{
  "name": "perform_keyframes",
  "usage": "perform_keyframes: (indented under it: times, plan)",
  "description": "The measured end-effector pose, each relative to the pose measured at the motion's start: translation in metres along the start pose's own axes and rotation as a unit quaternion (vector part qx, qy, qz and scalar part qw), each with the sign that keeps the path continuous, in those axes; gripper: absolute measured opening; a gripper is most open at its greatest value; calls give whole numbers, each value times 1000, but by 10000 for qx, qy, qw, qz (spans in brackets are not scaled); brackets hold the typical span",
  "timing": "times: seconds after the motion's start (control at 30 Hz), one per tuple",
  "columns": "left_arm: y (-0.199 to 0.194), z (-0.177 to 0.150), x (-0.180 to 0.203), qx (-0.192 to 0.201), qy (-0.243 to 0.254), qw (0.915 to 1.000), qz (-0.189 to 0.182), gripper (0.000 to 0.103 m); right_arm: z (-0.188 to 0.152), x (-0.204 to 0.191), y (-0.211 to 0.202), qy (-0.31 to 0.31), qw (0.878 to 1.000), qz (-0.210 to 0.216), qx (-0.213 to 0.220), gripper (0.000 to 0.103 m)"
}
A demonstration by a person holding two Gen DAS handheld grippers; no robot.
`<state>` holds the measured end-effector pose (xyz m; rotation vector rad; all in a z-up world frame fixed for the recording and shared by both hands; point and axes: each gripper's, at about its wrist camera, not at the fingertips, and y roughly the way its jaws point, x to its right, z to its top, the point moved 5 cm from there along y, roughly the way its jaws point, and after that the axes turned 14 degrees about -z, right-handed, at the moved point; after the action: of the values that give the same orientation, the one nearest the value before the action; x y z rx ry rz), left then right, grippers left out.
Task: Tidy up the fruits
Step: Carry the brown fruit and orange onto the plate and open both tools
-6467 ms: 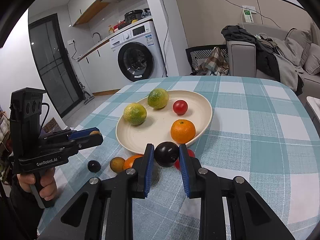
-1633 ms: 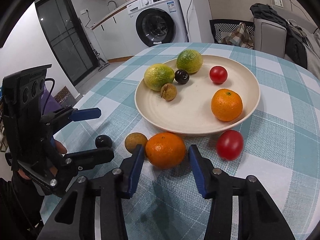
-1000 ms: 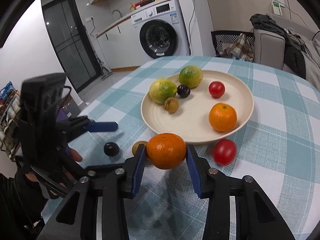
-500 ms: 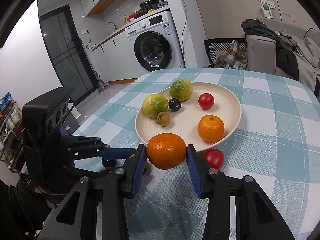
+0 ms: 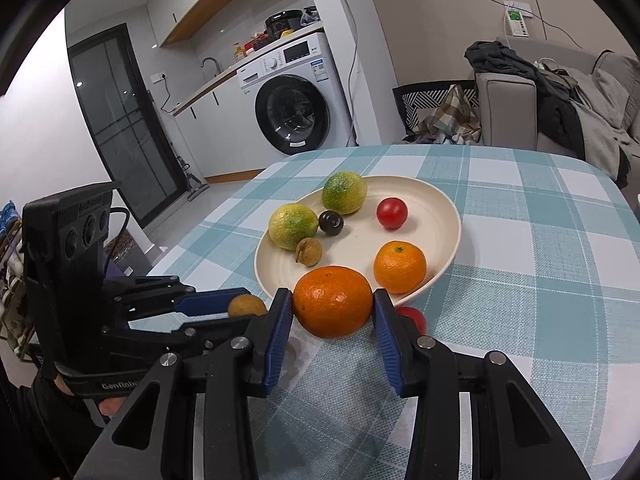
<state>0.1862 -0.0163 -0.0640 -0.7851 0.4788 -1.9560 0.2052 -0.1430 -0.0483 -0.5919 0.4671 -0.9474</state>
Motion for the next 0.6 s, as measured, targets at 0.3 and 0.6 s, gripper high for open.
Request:
perform_keyframes:
  times: [0.3,0.6]
  plan:
    - [-4,24,-13,356,-114,9990,235,25,7,12,-1,235,9991,-288,215,42]
    - [7,28,-30,415,-240,9982,366,25,7,10,9,178,9988,-439,129,42]
